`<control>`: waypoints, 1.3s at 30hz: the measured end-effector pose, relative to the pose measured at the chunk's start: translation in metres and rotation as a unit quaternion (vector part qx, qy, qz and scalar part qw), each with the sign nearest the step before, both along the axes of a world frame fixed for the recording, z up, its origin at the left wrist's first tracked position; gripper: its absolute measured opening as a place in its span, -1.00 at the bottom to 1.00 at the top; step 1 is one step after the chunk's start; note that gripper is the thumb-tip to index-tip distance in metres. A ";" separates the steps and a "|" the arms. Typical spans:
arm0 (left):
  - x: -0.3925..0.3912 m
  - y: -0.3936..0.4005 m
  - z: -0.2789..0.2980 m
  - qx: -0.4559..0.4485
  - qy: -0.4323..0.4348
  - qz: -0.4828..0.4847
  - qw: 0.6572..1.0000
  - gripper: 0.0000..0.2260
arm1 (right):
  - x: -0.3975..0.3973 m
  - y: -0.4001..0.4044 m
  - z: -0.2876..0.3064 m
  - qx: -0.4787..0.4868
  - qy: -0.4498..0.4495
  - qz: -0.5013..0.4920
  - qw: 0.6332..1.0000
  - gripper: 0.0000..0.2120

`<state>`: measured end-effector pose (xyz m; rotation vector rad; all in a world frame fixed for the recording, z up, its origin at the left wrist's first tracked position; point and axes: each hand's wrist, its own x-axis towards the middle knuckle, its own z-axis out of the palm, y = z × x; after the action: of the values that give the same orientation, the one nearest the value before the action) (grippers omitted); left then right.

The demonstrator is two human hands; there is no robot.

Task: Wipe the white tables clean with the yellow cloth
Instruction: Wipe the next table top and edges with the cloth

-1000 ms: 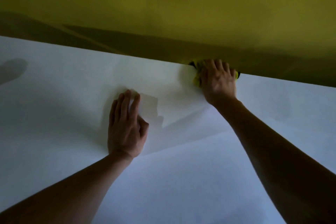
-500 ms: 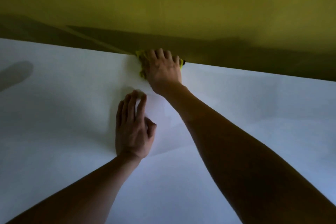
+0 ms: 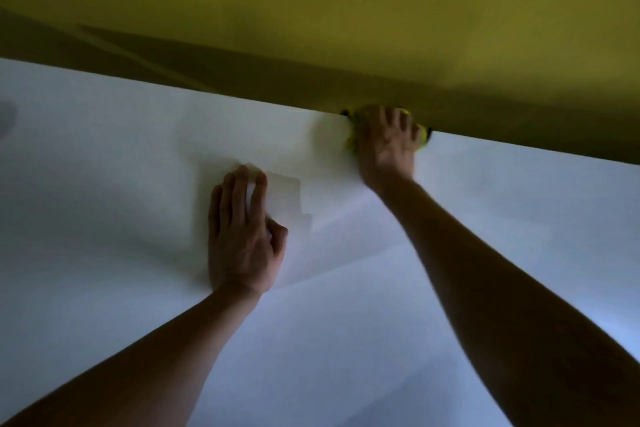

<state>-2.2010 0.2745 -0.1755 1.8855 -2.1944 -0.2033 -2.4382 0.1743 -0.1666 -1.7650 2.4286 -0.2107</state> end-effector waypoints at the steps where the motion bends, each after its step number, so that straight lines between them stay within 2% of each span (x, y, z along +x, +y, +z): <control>1: 0.000 0.000 0.000 -0.004 0.000 0.001 1.000 -0.42 | 0.024 -0.007 0.000 0.008 0.002 0.024 1.000 -0.61; 5: 0.002 0.001 -0.004 -0.006 -0.024 -0.014 1.000 -0.39 | 0.101 -0.031 0.002 -0.031 -0.040 0.109 0.993 -0.65; 8: 0.004 0.002 -0.005 0.008 -0.055 -0.058 0.997 -0.39 | 0.099 -0.035 -0.001 -0.030 -0.046 0.144 0.988 -0.63; 11: 0.007 0.002 -0.002 0.009 -0.067 -0.068 0.995 -0.42 | 0.063 -0.027 -0.004 -0.032 -0.051 0.161 0.985 -0.60; 15: 0.006 0.000 0.001 0.011 -0.066 -0.059 0.996 -0.44 | -0.029 0.006 -0.006 -0.031 -0.016 0.091 0.995 -0.49; 19: -0.002 0.004 0.002 0.003 -0.069 -0.056 0.996 -0.46 | -0.101 0.031 -0.003 -0.040 -0.017 0.052 0.998 -0.56; 23: -0.006 0.005 0.002 -0.001 -0.077 -0.052 0.996 -0.50 | -0.072 0.025 -0.001 -0.034 -0.014 0.013 0.999 -0.57; 25: -0.010 0.008 0.003 -0.010 -0.076 -0.052 0.996 -0.54 | -0.043 0.015 0.002 -0.020 -0.019 0.032 0.999 -0.50; 27: -0.016 0.012 0.007 0.000 -0.073 -0.062 0.995 -0.54 | -0.014 0.007 0.005 -0.021 -0.039 0.058 0.997 -0.55; 31: -0.061 0.033 0.015 0.013 -0.052 -0.191 0.980 -0.51 | -0.001 0.001 0.003 -0.031 -0.049 0.116 0.991 -0.64; 34: -0.119 0.052 0.017 0.031 -0.026 -0.213 0.976 -0.48 | -0.045 0.011 -0.002 -0.038 -0.058 0.130 0.989 -0.64; 39: -0.184 0.069 0.007 0.056 -0.010 -0.204 0.977 -0.46 | -0.178 0.050 -0.007 -0.034 -0.019 0.036 0.999 -0.67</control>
<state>-2.3849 0.3431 -0.1684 1.4668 -2.6130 -0.3885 -2.6159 0.2248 -0.1737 -1.8558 2.3528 -0.3203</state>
